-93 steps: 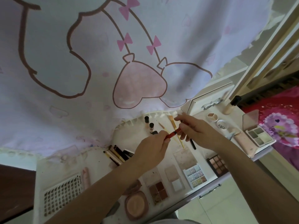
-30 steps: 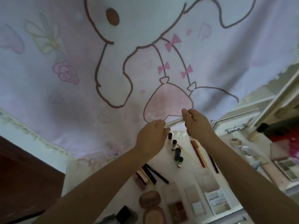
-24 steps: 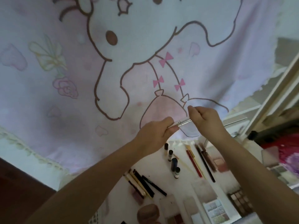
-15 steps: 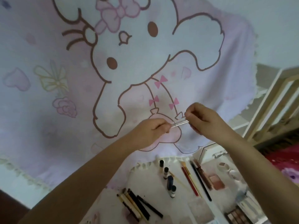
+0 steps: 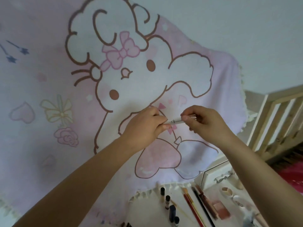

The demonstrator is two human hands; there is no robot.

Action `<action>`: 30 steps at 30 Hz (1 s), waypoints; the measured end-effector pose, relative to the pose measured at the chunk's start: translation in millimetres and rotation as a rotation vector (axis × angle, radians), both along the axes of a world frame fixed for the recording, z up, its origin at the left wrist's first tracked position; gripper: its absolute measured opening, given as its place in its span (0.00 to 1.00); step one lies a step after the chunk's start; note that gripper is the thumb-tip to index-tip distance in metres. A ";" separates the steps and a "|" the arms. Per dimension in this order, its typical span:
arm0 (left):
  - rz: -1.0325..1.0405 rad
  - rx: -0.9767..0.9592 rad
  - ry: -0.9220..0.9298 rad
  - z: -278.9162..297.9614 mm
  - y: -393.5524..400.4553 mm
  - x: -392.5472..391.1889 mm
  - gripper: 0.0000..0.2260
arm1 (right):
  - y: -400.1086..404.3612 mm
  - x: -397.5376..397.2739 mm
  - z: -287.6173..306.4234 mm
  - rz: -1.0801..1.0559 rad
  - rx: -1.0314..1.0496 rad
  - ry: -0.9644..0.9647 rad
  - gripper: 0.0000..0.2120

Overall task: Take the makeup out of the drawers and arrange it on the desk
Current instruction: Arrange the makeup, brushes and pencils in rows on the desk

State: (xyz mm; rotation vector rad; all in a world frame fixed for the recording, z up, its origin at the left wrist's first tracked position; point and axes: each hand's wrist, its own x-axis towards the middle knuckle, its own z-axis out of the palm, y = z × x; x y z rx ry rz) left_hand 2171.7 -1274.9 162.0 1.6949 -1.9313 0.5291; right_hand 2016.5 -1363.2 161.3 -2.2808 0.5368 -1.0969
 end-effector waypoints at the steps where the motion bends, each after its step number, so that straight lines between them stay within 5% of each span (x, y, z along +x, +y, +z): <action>1: 0.014 0.016 0.016 0.1 -1.3 3.1 0.14 | -0.9 -1.3 -1.2 0.065 -0.007 -0.060 0.11; 4: 0.045 0.031 -0.053 2.4 4.9 4.7 0.12 | 2.1 -3.2 -3.4 0.190 0.171 -0.037 0.16; 6: 0.016 0.037 -0.071 -0.4 7.4 4.6 0.13 | 3.5 -1.2 -5.6 0.136 0.201 0.053 0.06; 8: -0.007 0.004 -0.072 -7.7 6.7 8.7 0.17 | 2.0 -0.4 -9.4 0.056 0.153 0.075 0.13; 14: 0.052 0.093 0.100 -16.8 14.4 8.6 0.22 | 1.3 -7.7 -20.7 0.320 0.376 -0.140 0.17; 23: -0.023 0.328 0.127 -46.8 19.5 -3.5 0.12 | 7.6 -9.3 -39.2 0.247 0.429 0.061 0.11; 30: -0.011 0.554 0.901 -100.0 18.0 -21.2 0.05 | 3.8 -20.6 -92.6 0.014 0.584 0.056 0.06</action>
